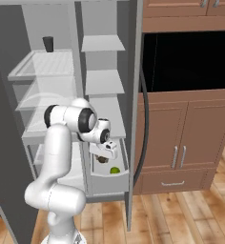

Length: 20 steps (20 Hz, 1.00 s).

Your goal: Take the kiwi and lime from the fridge shelf and place them in the freezer drawer to begin freezing them.

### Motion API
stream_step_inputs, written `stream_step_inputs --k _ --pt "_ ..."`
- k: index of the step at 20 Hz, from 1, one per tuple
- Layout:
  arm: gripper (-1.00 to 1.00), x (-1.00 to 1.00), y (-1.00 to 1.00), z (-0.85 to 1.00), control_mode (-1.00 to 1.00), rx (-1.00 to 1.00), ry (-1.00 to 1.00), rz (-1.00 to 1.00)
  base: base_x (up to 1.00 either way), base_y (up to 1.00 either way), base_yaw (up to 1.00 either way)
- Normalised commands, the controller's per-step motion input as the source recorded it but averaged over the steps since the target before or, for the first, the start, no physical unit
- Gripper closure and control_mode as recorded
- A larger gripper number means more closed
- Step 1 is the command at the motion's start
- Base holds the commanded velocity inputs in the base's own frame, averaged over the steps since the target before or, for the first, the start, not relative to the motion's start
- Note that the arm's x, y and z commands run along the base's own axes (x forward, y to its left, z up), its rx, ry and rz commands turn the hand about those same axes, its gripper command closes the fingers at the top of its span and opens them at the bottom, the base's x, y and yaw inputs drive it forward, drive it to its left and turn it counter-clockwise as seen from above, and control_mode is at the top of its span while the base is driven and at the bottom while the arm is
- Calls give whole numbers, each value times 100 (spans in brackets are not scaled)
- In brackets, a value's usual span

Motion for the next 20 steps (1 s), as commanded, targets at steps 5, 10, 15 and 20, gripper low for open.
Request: stream_step_inputs --k 5,10,15,20 --pt "100 40 0 -42 -100 0 0 0 0 0 0" --pt "100 29 0 -43 -100 0 0 0 0 0 0" --pt "100 38 0 -41 -100 0 0 0 0 0 0" --pt "-100 28 0 -28 -100 0 -2 0 0 0 0"
